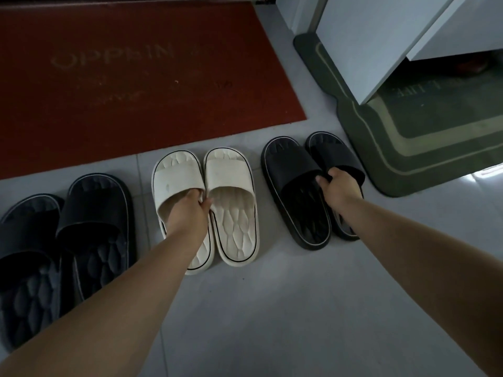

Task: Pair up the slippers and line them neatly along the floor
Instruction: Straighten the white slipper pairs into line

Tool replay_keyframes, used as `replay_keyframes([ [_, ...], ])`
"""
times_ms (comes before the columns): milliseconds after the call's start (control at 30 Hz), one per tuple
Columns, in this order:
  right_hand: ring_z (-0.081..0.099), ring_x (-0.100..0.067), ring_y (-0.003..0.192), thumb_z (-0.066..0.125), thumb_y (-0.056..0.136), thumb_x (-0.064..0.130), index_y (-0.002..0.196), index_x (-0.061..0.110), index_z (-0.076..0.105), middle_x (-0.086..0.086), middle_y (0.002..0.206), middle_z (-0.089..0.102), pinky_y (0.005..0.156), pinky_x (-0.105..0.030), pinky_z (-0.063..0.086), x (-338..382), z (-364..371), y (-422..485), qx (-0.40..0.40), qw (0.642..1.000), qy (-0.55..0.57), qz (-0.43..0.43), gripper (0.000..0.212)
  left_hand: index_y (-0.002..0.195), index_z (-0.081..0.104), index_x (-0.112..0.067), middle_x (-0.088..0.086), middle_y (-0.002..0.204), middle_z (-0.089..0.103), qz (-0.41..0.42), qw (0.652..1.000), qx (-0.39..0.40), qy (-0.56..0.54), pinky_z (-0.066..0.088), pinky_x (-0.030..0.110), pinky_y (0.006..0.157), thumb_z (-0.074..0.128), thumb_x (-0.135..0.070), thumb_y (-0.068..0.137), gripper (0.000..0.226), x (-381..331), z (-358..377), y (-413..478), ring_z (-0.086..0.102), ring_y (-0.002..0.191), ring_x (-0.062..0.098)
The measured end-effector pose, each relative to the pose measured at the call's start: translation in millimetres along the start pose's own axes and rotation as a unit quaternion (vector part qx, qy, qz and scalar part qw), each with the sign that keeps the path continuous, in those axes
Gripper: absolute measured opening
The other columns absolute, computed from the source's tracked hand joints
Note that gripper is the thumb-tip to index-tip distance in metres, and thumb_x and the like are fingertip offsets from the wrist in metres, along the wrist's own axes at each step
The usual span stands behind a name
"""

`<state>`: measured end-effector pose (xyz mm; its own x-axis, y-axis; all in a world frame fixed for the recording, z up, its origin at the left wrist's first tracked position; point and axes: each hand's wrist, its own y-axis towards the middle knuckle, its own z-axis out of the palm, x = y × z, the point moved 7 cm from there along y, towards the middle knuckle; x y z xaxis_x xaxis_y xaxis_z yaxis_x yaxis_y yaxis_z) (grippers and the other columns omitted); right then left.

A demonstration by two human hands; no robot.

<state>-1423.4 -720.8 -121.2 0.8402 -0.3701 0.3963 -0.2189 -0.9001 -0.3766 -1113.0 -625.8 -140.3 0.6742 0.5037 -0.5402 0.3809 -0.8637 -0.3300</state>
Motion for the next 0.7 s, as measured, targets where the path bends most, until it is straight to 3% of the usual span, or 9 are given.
replay_keyframes([
  [200,0.047,-0.033,0.126,0.048,0.094,0.031,0.136,0.008,0.044,-0.017,0.137,0.051,0.105,-0.037,0.037,1.4,-13.9,19.3,-0.041,0.997,0.06,0.002,0.048,0.098,0.052,-0.007,-0.003,0.058,0.046,0.012,1.0,-0.012,-0.002,0.035,0.029,0.06,0.043,-0.034,0.096,0.029,-1.2,-1.6,-1.9,0.049,0.057,0.018],
  [333,0.052,-0.025,0.106,0.052,0.091,0.019,0.137,0.002,0.033,-0.025,0.133,0.051,0.1,-0.046,0.041,-1.5,-10.8,27.1,-0.016,0.992,0.12,0.047,0.053,0.091,0.046,-0.015,-0.003,0.063,0.048,0.018,1.0,0.01,-0.012,0.037,0.029,0.061,0.045,-0.032,0.095,0.017,-1.2,-0.1,-11.6,0.058,0.07,0.027],
  [400,0.054,-0.032,0.107,0.055,0.087,0.017,0.124,0.004,0.034,-0.022,0.129,0.05,0.089,-0.041,0.043,0.4,-15.6,7.7,-0.098,0.983,0.143,0.059,0.044,0.099,0.047,-0.016,0.004,0.084,0.058,0.022,0.999,0.035,-0.014,0.045,0.035,0.072,0.046,-0.033,0.094,0.018,-1.4,1.2,-22.0,0.061,0.09,0.032],
  [433,0.054,-0.032,0.101,0.055,0.086,0.015,0.115,0.009,0.036,-0.019,0.122,0.051,0.081,-0.037,0.041,6.8,-15.7,-8.5,-0.134,0.976,0.166,0.04,0.035,0.116,0.048,-0.015,0.007,0.102,0.059,0.026,0.999,0.048,-0.006,0.046,0.041,0.086,0.045,-0.033,0.094,0.028,-1.4,1.7,-28.1,0.058,0.103,0.032],
  [500,0.05,-0.023,0.081,0.056,0.081,0.009,0.1,0.016,0.038,-0.008,0.1,0.049,0.072,-0.034,0.037,35.4,-3.5,-44.4,-0.138,0.969,0.193,-0.069,0.027,0.143,0.029,-0.017,0.009,0.13,0.049,0.042,0.997,0.072,0.006,0.037,0.043,0.105,0.044,-0.031,0.095,0.053,0.4,-0.3,-45.2,0.047,0.122,0.029],
  [567,0.048,-0.019,0.078,0.062,0.075,0.004,0.097,0.015,0.046,-0.003,0.095,0.045,0.075,-0.031,0.04,81.3,20.2,-82.5,-0.084,0.956,0.137,-0.244,0.029,0.148,0.018,-0.02,0.006,0.137,0.043,0.068,0.994,0.08,0.007,0.035,0.036,0.107,0.046,-0.029,0.094,0.061,4.3,-8.9,-69.0,0.042,0.126,0.026],
  [633,0.048,-0.028,0.099,0.068,0.07,0.007,0.1,0.018,0.056,-0.011,0.109,0.05,0.087,-0.034,0.041,129.7,54.5,-120.6,-0.022,0.907,0.014,-0.419,0.034,0.148,0.015,-0.025,0.0,0.138,0.04,0.075,0.993,0.086,0.034,0.032,0.031,0.107,0.046,-0.028,0.093,0.063,14.8,-24.8,-93.8,0.041,0.126,0.022],
  [700,0.03,-0.038,0.129,0.066,0.075,0.018,0.112,0.028,0.058,-0.015,0.142,0.036,0.098,-0.048,0.04,165.0,92.5,-146.8,0.054,0.851,-0.117,-0.509,0.038,0.147,0.016,-0.027,-0.001,0.137,0.04,0.054,0.993,0.076,0.065,0.029,0.029,0.108,0.046,-0.025,0.091,0.063,30.0,-51.1,-109.4,0.04,0.127,0.02],
])
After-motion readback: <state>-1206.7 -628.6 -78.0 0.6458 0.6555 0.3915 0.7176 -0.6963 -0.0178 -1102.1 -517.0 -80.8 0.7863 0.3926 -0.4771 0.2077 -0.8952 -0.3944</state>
